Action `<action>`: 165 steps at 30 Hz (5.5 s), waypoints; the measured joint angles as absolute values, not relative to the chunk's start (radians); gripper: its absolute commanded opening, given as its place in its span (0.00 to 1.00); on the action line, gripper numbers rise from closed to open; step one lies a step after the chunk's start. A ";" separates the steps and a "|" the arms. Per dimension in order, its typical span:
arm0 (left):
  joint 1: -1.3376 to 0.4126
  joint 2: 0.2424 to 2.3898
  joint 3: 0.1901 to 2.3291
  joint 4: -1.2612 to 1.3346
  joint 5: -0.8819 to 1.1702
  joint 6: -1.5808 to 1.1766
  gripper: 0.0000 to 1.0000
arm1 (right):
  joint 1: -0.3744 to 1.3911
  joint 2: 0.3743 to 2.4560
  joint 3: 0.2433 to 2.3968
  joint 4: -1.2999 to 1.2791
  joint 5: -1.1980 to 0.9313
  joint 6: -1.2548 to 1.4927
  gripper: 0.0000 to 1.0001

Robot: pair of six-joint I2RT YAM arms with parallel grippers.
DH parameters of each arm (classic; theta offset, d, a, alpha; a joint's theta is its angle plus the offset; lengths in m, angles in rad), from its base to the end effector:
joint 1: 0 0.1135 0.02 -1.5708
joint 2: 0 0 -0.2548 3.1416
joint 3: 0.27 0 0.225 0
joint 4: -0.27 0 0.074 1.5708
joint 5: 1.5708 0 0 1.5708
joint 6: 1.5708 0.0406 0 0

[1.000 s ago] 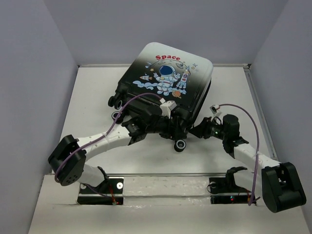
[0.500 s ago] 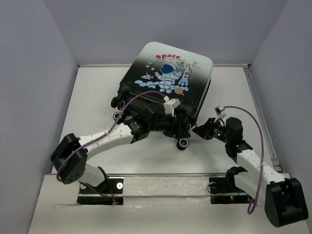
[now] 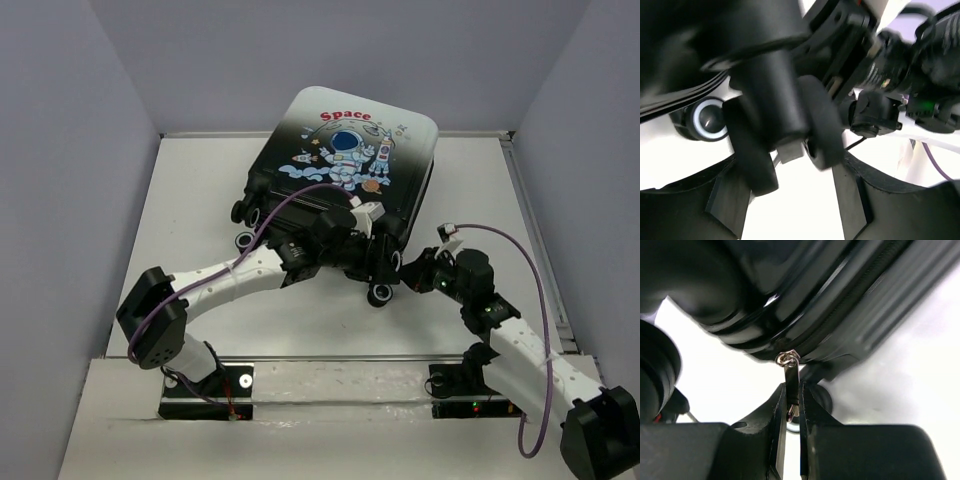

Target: Pack the luggage

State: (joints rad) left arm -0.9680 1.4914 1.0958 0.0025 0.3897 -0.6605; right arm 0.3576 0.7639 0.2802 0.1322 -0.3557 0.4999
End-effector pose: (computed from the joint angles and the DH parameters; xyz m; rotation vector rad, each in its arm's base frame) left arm 0.1722 -0.2773 0.2966 0.6273 2.1426 -1.3749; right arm 0.1459 0.0696 0.2035 -0.1079 2.0059 0.9045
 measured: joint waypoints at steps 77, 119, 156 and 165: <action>-0.254 1.241 1.071 -0.319 0.176 -0.083 0.75 | 0.996 1.003 0.107 0.768 0.417 0.738 0.07; -0.658 1.207 0.802 0.200 0.220 -0.620 0.06 | 1.005 1.374 0.477 0.589 0.662 0.591 0.07; -0.694 0.852 0.570 0.160 0.140 -0.723 0.06 | 0.998 1.017 0.723 -0.007 0.219 0.511 1.00; -0.698 0.853 0.538 0.218 0.153 -0.727 0.06 | 0.423 0.973 0.995 -0.239 0.284 0.372 1.00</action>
